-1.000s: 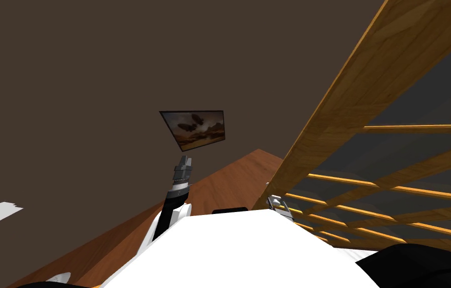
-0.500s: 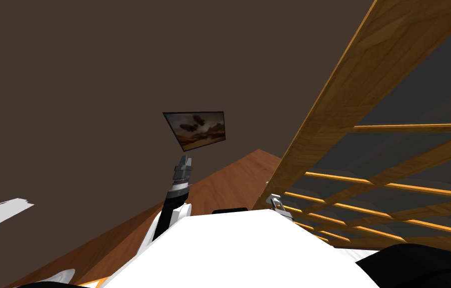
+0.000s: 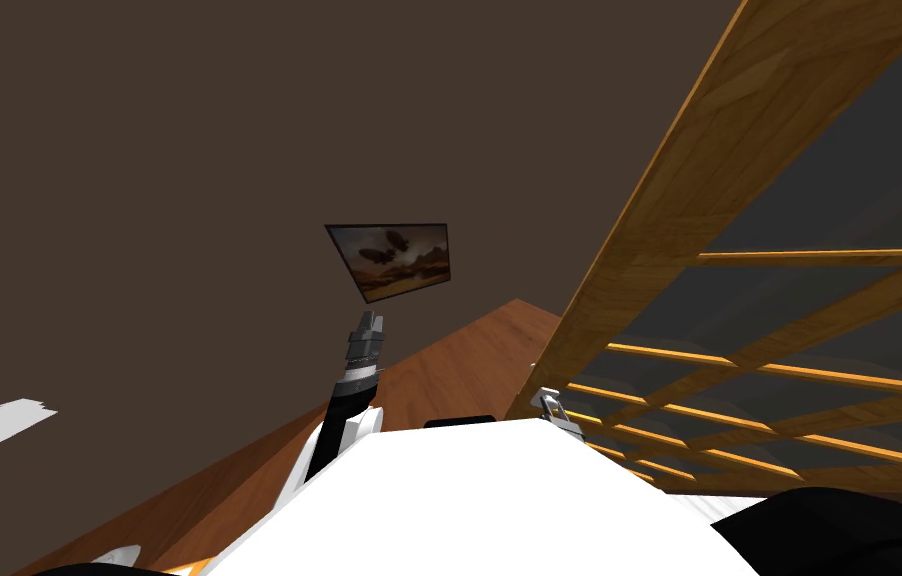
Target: Push the door open
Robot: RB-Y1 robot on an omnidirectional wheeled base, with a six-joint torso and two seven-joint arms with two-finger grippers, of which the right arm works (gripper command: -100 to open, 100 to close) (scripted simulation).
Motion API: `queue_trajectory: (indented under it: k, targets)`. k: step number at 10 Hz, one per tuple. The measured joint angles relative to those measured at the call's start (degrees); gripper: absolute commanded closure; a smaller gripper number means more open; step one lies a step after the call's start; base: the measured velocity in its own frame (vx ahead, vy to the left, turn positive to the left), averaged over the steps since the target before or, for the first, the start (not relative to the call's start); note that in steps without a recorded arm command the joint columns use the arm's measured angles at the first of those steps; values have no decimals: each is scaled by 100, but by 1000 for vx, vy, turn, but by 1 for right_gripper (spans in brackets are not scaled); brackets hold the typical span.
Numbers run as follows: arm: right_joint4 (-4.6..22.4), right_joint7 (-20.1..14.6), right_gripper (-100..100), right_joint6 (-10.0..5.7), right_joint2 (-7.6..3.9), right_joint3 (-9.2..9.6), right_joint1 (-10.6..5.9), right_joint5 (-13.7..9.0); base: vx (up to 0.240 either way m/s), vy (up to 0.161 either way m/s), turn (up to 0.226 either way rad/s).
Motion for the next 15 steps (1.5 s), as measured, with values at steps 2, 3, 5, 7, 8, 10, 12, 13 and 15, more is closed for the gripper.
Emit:
queue_trajectory:
  k: [2, 3, 5, 7, 8, 10, 12, 13, 15]
  targets:
    - [2, -244, 100, 17, 4, 31, -37, -61, 5, -8, -8]
    - [-1, -366, 100, 23, 8, 48, -51, -91, 6, -12, -12]
    - [44, -661, 100, 15, 18, 89, -121, -170, 9, -12, -12]
    - [28, -972, 100, 35, 31, 136, -160, -257, 6, -11, -6]
    - [40, -1080, 100, 34, 30, 147, -181, -277, 6, -6, -10]
    - [101, -1359, 100, 15, 36, 185, -254, -357, 6, -9, -10]
    - [105, -1603, 100, 29, 40, 216, -292, -417, 3, -11, -13]
    - [95, -1758, 100, 38, 48, 243, -308, -466, 6, -9, -5]
    - [119, -2010, 100, 41, 49, 274, -359, -527, 5, -13, -15]
